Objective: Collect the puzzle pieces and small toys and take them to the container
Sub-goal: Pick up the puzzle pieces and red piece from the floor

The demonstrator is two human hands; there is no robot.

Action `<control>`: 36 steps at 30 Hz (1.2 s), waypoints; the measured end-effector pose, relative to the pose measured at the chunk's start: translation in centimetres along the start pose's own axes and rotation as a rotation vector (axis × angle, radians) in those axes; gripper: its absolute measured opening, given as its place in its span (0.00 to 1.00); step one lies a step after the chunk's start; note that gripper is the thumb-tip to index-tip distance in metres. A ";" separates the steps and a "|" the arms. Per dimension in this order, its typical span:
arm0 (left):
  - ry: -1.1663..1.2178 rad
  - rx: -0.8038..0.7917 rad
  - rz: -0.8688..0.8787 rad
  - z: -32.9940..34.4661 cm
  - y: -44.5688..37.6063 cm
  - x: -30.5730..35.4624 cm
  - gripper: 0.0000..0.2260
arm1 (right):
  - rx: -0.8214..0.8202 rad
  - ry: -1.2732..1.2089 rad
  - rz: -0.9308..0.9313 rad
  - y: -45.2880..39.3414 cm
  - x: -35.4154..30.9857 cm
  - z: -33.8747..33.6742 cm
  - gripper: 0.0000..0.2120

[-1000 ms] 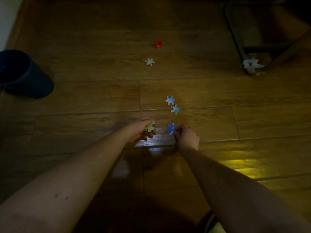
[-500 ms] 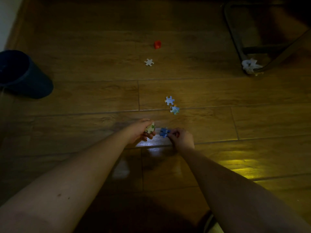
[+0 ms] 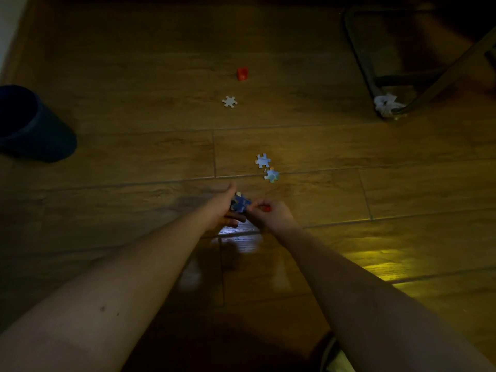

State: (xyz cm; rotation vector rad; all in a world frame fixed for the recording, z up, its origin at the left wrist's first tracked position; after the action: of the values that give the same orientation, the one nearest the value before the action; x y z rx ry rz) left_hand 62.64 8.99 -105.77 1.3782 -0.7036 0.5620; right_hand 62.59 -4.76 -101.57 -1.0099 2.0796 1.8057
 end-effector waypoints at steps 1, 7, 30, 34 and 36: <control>0.019 -0.020 -0.006 0.4 0.2 0.0 0.27 | 0.010 0.010 -0.016 0.2 -0.2 -0.1 0.06; 0.158 -0.109 -0.025 3.1 0.9 0.6 0.30 | 0.165 -0.092 -0.056 1.3 -0.4 -3.0 0.10; -0.134 -0.348 0.197 3.5 7.4 14.8 0.05 | 0.206 0.373 -0.125 8.4 -9.7 -4.4 0.15; -0.226 -0.441 0.216 3.5 9.7 17.5 0.07 | 0.124 0.521 -0.083 11.9 -12.8 -4.2 0.14; -0.227 -0.470 0.185 3.0 10.4 18.3 0.11 | 0.073 0.647 -0.029 13.6 -14.3 -4.0 0.14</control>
State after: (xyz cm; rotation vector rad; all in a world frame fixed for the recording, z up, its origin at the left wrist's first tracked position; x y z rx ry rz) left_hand 67.11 6.42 -85.12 0.9490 -1.0795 0.3537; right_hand 66.01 -3.17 -81.84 -1.7697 2.4199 1.4974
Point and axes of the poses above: each hand's wrist, its own y-axis away from the middle knuckle, its own z-axis out of the palm, x = y × z, the point moved 10 cm from there along -y, towards the middle knuckle, and after that the axes turned 14 degrees about z, right-handed, at the moved point
